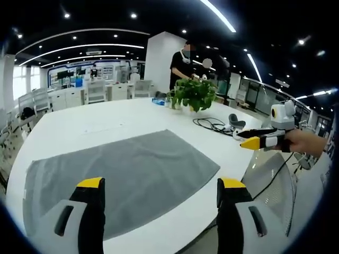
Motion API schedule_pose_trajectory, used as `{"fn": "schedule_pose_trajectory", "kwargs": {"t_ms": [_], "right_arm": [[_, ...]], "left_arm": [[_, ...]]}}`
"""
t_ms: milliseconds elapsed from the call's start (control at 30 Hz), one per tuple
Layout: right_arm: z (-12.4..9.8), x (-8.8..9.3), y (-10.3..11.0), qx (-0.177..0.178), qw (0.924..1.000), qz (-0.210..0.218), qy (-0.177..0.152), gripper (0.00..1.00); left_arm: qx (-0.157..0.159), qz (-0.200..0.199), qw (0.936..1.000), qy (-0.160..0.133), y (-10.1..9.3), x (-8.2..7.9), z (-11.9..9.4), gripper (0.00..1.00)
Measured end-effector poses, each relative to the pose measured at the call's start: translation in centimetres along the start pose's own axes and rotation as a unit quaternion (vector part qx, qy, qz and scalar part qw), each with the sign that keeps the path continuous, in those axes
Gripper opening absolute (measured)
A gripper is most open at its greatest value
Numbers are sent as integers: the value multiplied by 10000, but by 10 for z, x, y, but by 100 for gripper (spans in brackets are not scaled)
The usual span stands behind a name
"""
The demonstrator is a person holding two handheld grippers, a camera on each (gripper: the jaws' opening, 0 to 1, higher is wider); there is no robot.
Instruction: Fold the towel on the table until its edges align and the towel forms a compact rectangular stack.
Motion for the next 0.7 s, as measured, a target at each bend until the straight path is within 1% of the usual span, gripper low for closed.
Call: {"fn": "schedule_pose_trajectory", "kwargs": {"t_ms": [233,500,700], "right_arm": [[-1,6,0,-8,9999,44,97,72],[-1,6,-3,35,9999,88,87,73],[0,7,-3,17,9999,105,79,73]], "left_arm": [[-32,-36,10000,51,1,4,-1,89],[-51,-23,10000,32,1,1,-1,89],[-42,-25,10000,73,0,4,0,89]]}}
Point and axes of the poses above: the point that each gripper's makers call its tool centre point, and the gripper's own axes: z roughly forward along the fingers, y roughly to its left, x roughly out of its underside, the point moved 1 cm from there along -z, roughly backward along the fingers, and after that the axes turned 13 degrees about -z, right-handed, at the moved point
